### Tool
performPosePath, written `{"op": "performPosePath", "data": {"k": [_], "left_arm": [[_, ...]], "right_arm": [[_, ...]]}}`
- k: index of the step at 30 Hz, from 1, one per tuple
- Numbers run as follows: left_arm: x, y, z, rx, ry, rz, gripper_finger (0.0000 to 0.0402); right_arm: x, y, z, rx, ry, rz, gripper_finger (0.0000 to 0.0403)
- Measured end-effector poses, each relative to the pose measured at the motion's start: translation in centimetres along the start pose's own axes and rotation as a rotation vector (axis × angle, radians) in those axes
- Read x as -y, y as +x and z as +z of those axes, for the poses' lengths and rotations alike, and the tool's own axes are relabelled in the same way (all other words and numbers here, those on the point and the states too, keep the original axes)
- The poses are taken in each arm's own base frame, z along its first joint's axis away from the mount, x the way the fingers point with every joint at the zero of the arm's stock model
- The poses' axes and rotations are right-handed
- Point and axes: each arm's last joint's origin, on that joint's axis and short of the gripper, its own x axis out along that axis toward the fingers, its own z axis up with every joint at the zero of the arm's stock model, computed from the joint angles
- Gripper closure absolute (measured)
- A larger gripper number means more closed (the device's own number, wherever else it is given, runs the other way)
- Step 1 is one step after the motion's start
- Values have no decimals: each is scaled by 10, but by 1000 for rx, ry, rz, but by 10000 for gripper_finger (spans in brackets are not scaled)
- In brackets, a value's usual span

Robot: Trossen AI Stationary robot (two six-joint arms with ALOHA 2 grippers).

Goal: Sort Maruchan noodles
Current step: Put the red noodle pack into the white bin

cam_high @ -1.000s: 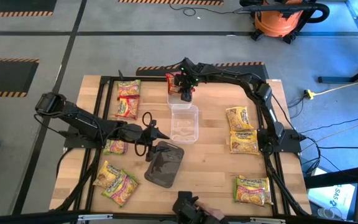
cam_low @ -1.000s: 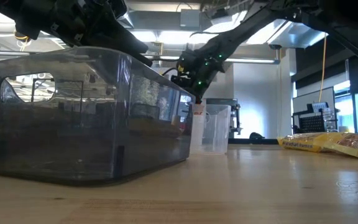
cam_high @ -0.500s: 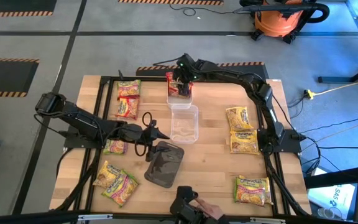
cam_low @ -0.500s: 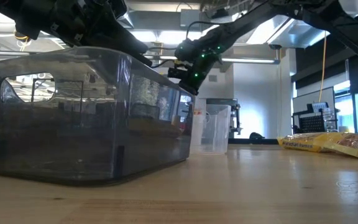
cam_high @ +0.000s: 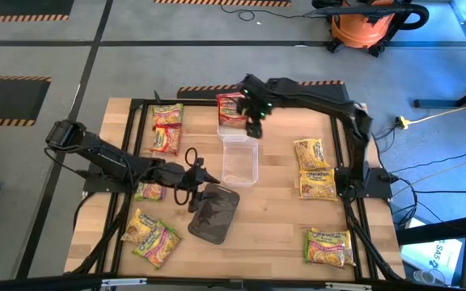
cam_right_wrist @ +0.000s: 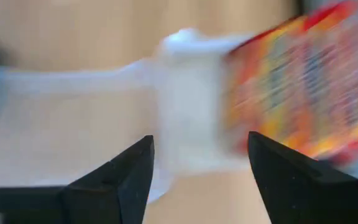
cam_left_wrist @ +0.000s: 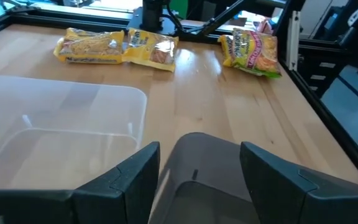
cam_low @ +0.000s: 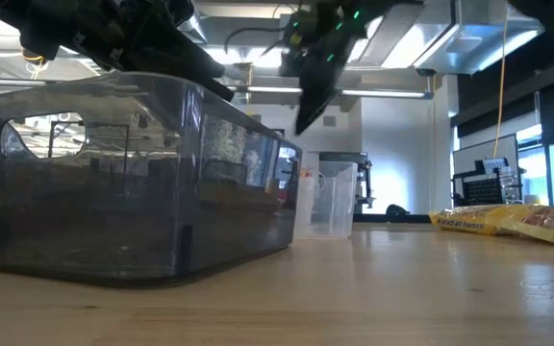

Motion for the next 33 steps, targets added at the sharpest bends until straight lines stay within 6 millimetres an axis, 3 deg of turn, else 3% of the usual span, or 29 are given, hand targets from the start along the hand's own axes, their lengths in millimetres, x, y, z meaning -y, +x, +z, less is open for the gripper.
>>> {"op": "performPosePath", "data": {"k": [5,9,17,21,25,29,33], "left_arm": [[6,-1,1,13,7,-19,184],[7,-1,1,16,22,-21,185],[9,1,2,13,-27,83,186],[11,-3,26,-59,-121,137,187],[3,-13,41,-227,-258,342,187],[-16,-26,54,-364,-376,553,187],[-43,-39,52,-479,-478,746,187]], "right_arm": [[-58,-25,-26,-24,80,156,179],[-110,-24,-55,16,72,152,182],[-190,-14,-122,247,85,161,183],[-221,2,-151,296,112,204,183],[-246,13,-170,367,110,221,183],[-265,19,-181,454,98,217,183],[-283,22,-186,534,82,211,183]]}}
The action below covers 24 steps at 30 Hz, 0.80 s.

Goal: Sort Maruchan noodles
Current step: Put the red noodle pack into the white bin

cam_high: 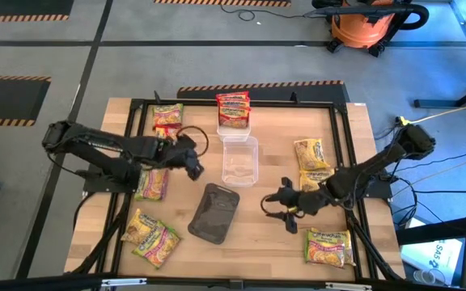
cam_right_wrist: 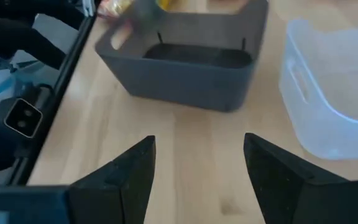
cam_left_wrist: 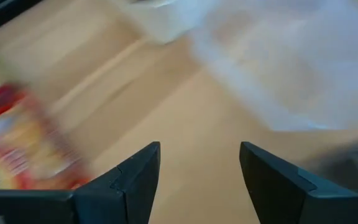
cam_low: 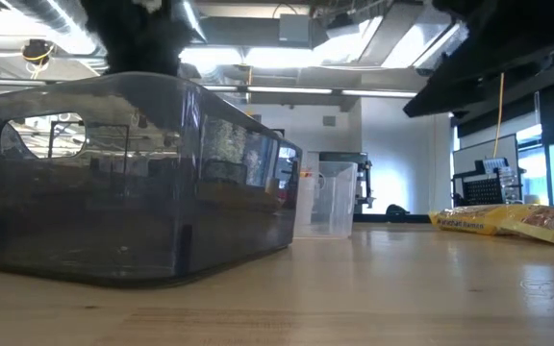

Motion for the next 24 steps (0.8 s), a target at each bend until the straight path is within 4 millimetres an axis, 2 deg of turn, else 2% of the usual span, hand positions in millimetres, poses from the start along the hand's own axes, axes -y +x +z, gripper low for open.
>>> {"op": "performPosePath", "data": {"k": [6,13,17,24], "left_arm": [[-43,24,6,-102,-137,214,187],[-89,58,8,-151,-279,300,187],[-102,74,6,-127,-307,238,187],[-113,91,-3,-35,-311,246,187]], "right_arm": [[-16,9,-9,46,-17,8,183],[-19,24,-17,56,2,13,183],[-19,31,-22,54,-1,-10,183],[-17,36,-27,64,-10,-68,183]]}}
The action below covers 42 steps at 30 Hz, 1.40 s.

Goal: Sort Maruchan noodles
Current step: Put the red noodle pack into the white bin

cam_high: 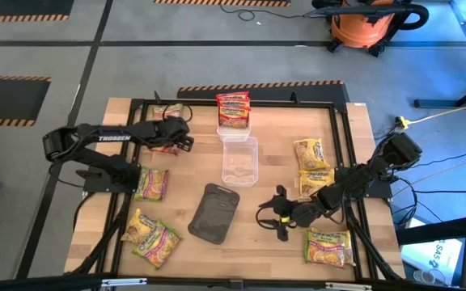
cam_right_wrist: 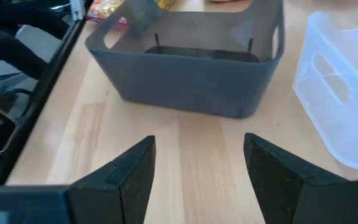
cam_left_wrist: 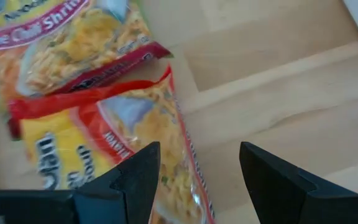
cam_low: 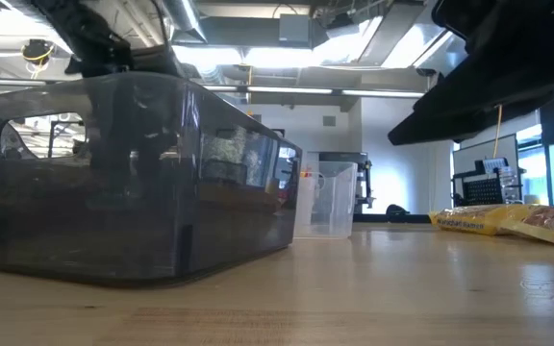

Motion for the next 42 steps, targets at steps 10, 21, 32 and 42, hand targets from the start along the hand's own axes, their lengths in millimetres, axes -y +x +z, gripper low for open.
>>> {"op": "performPosePath", "data": {"k": [10,21,32,42], "left_arm": [[-5,23,-29,68,57,90,188],[0,19,-41,118,207,179,243],[3,18,-43,99,238,147,388],[24,1,-63,101,284,-18,400]], "right_arm": [[1,0,0,13,-25,-34,183],[2,0,0,30,-27,-72,183],[2,0,0,30,-22,-72,183],[2,0,0,31,6,-71,183]]}}
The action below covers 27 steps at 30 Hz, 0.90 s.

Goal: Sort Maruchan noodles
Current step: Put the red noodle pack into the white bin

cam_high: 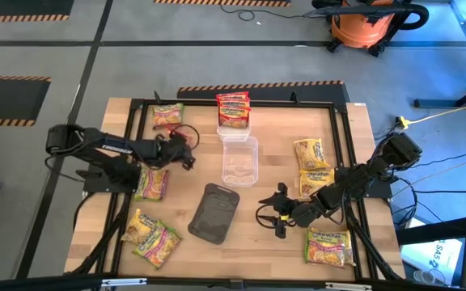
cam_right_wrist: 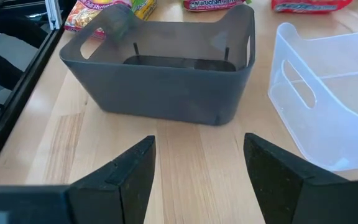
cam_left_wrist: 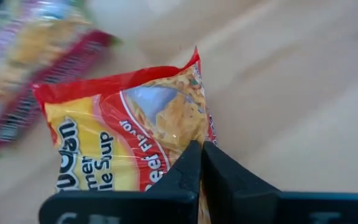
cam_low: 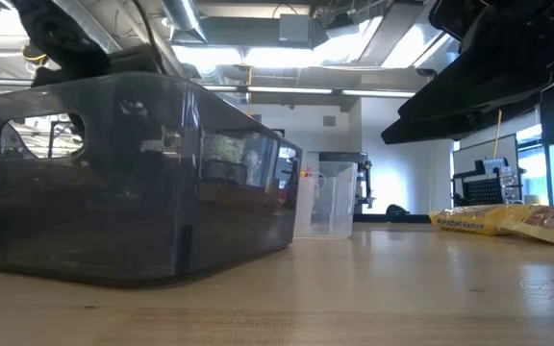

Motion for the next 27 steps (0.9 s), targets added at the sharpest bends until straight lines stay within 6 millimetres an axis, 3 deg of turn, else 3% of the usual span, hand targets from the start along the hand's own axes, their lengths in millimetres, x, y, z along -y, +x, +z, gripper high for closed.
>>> {"op": "performPosePath", "data": {"k": [12,19,27], "left_arm": [[59,-62,-15,63,129,-303,401],[69,-85,-19,117,197,-307,401],[75,-100,-27,96,245,-357,401]], "right_arm": [[-1,1,0,-34,2,84,182],[3,3,4,-1,46,33,173],[7,6,7,23,68,21,101]]}}
